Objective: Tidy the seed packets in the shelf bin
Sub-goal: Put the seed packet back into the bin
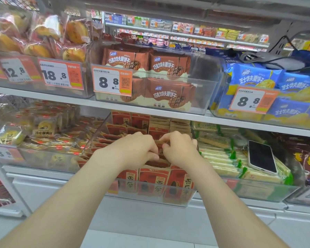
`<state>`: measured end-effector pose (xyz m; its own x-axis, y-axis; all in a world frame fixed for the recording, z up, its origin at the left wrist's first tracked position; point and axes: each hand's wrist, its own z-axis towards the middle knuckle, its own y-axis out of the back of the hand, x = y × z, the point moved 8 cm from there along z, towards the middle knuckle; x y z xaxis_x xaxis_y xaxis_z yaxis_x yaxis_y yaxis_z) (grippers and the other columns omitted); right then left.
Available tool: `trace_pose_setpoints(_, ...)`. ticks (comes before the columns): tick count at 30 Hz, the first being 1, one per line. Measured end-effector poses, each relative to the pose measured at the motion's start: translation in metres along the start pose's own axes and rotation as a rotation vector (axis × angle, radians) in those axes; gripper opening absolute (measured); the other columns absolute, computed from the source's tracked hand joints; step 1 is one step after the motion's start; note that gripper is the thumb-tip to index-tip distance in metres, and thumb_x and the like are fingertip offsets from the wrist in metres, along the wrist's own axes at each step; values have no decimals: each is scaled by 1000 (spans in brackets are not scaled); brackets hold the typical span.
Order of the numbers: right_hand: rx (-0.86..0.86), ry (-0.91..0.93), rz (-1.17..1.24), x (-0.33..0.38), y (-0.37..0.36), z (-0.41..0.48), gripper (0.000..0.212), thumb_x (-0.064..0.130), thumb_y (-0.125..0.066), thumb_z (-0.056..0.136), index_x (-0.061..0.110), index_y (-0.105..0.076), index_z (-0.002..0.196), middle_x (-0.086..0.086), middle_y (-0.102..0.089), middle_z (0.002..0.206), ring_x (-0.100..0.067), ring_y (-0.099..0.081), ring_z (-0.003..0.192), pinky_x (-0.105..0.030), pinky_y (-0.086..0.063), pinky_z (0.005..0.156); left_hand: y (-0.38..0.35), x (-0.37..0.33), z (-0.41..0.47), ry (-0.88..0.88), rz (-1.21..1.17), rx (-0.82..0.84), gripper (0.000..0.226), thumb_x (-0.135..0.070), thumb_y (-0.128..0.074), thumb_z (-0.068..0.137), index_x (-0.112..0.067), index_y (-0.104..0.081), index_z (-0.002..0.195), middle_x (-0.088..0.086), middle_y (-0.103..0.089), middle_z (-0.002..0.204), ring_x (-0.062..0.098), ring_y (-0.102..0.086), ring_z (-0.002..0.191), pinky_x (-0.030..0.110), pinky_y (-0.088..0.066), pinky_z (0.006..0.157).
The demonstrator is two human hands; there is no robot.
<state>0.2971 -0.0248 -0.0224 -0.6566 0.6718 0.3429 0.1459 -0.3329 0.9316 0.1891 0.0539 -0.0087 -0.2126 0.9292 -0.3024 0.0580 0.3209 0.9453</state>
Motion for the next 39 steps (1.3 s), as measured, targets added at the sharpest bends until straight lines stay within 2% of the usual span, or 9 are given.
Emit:
trace_pose_setpoints(5,88,-39,59,-4,-9,5,38,26,-53,104,42,-70,134,-4,-69,135,-39,-39,137,-45,-28,107,-12,-6,4,-2,190,21,20,-16,-50,105,-23,-66,95,-4,-56,81,16,-54,71,34,-44,64)
trace_pose_setpoints(10,27,-21,25,1,-1,6,35,32,-51,110,40,-65,141,-2,-66,142,-38,-37,139,-46,-26,109,-11,6,-1,40,55,-8,28,-20,-56,110,-14,-70,87,-4,-56,72,22,-55,72,34,-42,68)
trace_pose_setpoints(14,29,-8,-2,10,2,5,39,28,-49,107,38,-65,142,-5,-68,134,-36,-39,138,-48,-26,107,-10,7,-7,47,7,-32,43,-25,-60,110,-30,-54,68,-7,-49,69,30,-62,87,35,-44,76)
trace_pose_setpoints(17,195,-81,-37,7,-10,-1,43,26,-44,97,37,-72,127,-10,-64,136,-41,-37,140,-52,-24,110,2,14,-11,65,-125,-193,6,-39,-79,96,-36,-75,92,-10,-68,91,17,-65,94,43,-57,93)
trace_pose_setpoints(20,257,-112,-64,9,-15,-2,35,43,-37,100,23,-66,94,-17,-63,131,-42,-36,139,-56,-24,112,9,18,-14,65,-98,-289,31,-44,-82,88,-36,-66,114,-11,-63,116,19,-58,112,47,-54,99)
trace_pose_setpoints(23,94,-44,-6,25,-1,1,35,40,-44,101,21,-72,93,-11,-69,118,-39,-48,129,-49,-28,101,-4,16,-12,32,21,-165,44,-44,-58,99,-27,-54,139,-6,-58,133,25,-50,130,55,-39,111)
trace_pose_setpoints(26,-115,-15,42,37,14,5,28,13,-52,97,14,-74,115,-11,-71,119,-38,-58,123,-46,-43,100,-17,18,-12,16,9,-76,26,-43,-42,104,-32,-60,119,-7,-64,108,22,-58,111,58,-39,108)
trace_pose_setpoints(30,-28,13,-142,49,2,14,13,8,-54,98,15,-58,108,-14,-66,124,-40,-51,128,-51,-36,111,-17,21,-16,-31,-26,-104,29,-49,-41,107,-35,-48,82,-10,-62,85,13,-55,81,48,-43,91)
trace_pose_setpoints(39,-160,52,-312,45,4,20,23,13,-72,96,20,-74,118,-8,-74,114,-33,-65,117,-44,-47,100,-16,21,-19,-33,-49,-176,42,-54,-41,109,-26,-58,82,-4,-62,78,14,-57,71,38,-47,67)
